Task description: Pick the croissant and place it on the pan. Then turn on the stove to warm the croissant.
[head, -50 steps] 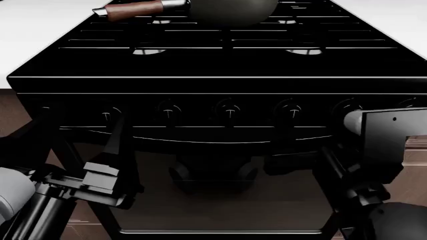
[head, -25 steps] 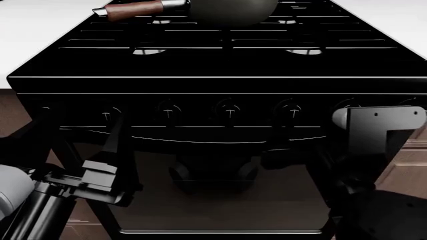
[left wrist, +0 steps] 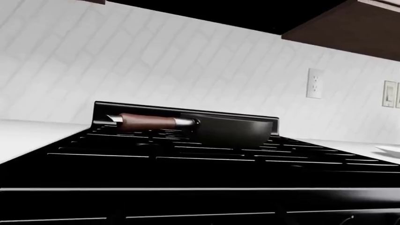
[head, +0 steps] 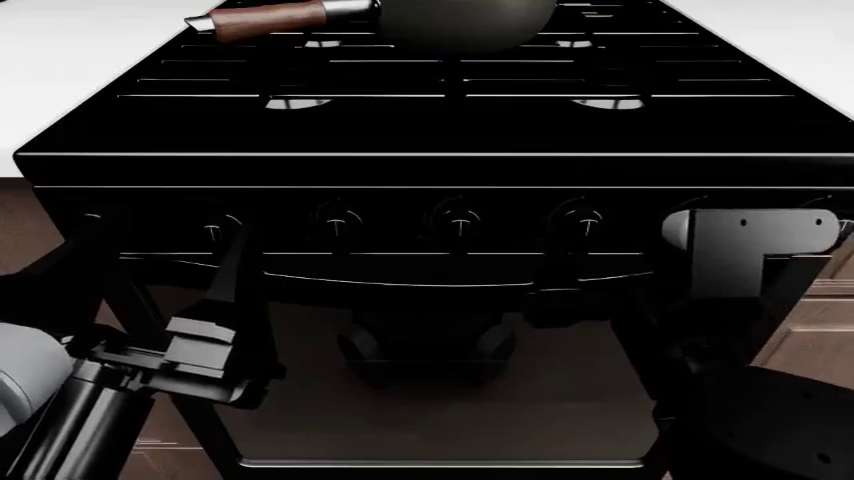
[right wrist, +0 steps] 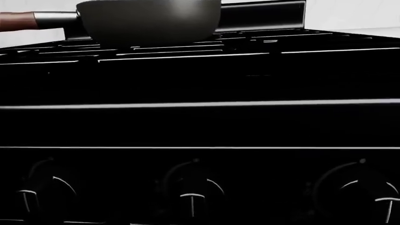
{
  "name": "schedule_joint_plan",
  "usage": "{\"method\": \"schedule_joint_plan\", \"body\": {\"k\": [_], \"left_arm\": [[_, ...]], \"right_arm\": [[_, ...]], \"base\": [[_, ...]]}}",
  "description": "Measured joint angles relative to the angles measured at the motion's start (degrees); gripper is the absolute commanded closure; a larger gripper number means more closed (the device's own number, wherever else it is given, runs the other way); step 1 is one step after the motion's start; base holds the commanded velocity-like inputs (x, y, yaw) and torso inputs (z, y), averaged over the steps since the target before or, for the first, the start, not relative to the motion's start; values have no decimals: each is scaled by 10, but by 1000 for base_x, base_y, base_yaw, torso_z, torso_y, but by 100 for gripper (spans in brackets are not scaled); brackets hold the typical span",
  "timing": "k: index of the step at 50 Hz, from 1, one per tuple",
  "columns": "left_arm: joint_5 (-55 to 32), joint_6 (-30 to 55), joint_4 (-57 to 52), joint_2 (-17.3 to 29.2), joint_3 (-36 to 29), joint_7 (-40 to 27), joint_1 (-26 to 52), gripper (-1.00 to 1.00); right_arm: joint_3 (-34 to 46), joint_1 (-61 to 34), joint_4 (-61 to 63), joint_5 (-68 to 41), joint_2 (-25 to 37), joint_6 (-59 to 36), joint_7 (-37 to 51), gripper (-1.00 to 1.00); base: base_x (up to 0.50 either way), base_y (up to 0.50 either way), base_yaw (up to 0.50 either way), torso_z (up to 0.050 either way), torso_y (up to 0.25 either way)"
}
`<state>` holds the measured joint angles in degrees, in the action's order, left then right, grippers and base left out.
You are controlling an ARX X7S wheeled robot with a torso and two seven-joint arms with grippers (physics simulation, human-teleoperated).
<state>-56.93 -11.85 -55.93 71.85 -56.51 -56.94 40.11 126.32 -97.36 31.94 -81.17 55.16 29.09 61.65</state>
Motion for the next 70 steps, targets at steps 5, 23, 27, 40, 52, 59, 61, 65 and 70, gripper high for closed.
{"method": "schedule_joint_plan", "body": {"k": [5, 23, 27, 40, 52, 59, 61, 65, 70], "left_arm": [[-1, 0, 2, -1, 0, 1, 0, -100], [-1, -4, 6, -2, -1, 3, -2, -100], [-1, -5, 7, -2, -1, 3, -3, -100], [-2, -8, 7, -1, 0, 4, -4, -100], [-4, -3, 5, -2, 1, 1, 0, -100], [-5, -2, 5, -3, 1, 1, 1, -100], [-5, -2, 6, -4, 1, 1, 0, -100], [-5, -2, 8, -5, 1, 2, 0, -100], [-6, -3, 10, -5, 1, 3, 0, -100]], "right_arm": [[-2, 2, -8, -3, -2, -1, -5, -100], [-6, 6, -24, -12, -16, -13, -24, -100], [-6, 8, -25, -13, -19, -15, -26, -100], [-10, 15, -33, -16, -24, -18, -31, -100], [-15, 21, -40, -18, -24, -16, -35, -100], [-18, 25, -45, -20, -25, -15, -37, -100], [-18, 26, -46, -20, -25, -15, -38, -100], [-20, 28, -48, -21, -26, -16, -38, -100], [-21, 30, -51, -22, -27, -17, -39, -100]], "base": [[0, 0, 0, 0, 0], [0, 0, 0, 0, 0], [0, 0, 0, 0, 0], [0, 0, 0, 0, 0], [0, 0, 0, 0, 0], [0, 0, 0, 0, 0], [0, 0, 0, 0, 0], [0, 0, 0, 0, 0], [0, 0, 0, 0, 0]]}}
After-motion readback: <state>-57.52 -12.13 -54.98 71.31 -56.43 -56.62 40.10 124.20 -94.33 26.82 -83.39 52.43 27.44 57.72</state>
